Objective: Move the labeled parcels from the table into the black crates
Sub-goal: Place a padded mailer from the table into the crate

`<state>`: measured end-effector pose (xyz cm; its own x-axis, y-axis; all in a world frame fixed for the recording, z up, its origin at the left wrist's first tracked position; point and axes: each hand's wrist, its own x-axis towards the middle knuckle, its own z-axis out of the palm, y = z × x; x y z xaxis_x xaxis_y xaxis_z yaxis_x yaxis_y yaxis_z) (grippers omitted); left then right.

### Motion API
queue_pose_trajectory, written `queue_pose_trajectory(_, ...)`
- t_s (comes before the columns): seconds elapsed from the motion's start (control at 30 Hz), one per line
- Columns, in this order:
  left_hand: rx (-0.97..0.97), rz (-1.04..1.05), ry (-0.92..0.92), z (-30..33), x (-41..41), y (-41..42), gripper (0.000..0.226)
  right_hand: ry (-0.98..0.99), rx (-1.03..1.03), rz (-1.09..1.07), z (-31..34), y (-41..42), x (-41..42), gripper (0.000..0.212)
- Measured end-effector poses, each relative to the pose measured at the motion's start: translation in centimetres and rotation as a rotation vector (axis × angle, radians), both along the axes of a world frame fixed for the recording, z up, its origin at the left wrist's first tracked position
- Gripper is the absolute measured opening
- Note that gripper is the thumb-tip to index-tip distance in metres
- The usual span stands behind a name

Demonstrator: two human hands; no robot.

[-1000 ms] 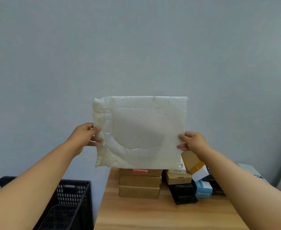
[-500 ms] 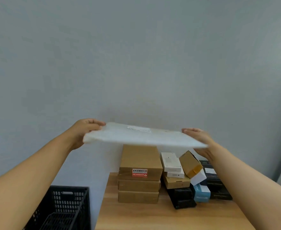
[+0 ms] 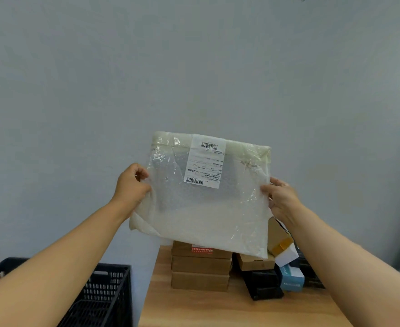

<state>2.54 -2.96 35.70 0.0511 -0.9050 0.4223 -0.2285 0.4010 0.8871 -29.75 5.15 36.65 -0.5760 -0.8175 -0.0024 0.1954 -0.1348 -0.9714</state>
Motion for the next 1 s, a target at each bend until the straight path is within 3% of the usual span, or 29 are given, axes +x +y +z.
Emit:
queue_pose_trajectory(0.2, -0.003, 0.045, 0.017, -0.5, -0.6, 0.3, 0.034, -0.089, -0.102, -0.042, 0.6, -0.2, 0.7, 0.012)
queue_pose_trajectory(0.3, 0.013, 0.096, 0.03, -0.4, -0.7, 0.2, 0.031, -0.062, -0.152, -0.076, 1.3, -0.3, 1.1, 0.009)
queue_pose_trajectory(0.47, 0.1, 0.127, 0.056, 0.3, -1.3, -0.1, 0.073, 0.086, -0.201, -0.103, 3.0, -0.1, 1.8, 0.011)
queue_pose_trajectory(0.57, 0.067, 0.261, -0.159, 0.8, -2.1, 0.2, 0.096, 0.34, -0.191, -0.097, 3.5, -0.3, 2.9, 0.018)
queue_pose_trajectory(0.67, -0.099, 0.285, -0.377, 1.5, -3.3, 0.8, 0.1, 0.71, -0.149, -0.051, 3.4, -0.8, 4.6, 0.011)
queue_pose_trajectory(0.83, -0.515, 0.22, -0.812, 3.1, -6.6, 1.8, 0.087, 1.184, -0.086, 0.031, 3.1, -1.7, 6.6, 0.017)
queue_pose_trajectory(0.9, -0.645, 0.184, -1.016, 3.8, -8.1, 2.3, 0.077, 1.249, -0.07, 0.062, 2.9, -1.8, 6.9, 0.018)
queue_pose_trajectory(1.0, -0.648, 0.085, -1.209, 4.8, -10.0, 2.5, 0.05, 1.247, -0.067, 0.077, 2.3, -1.9, 7.6, 0.013)
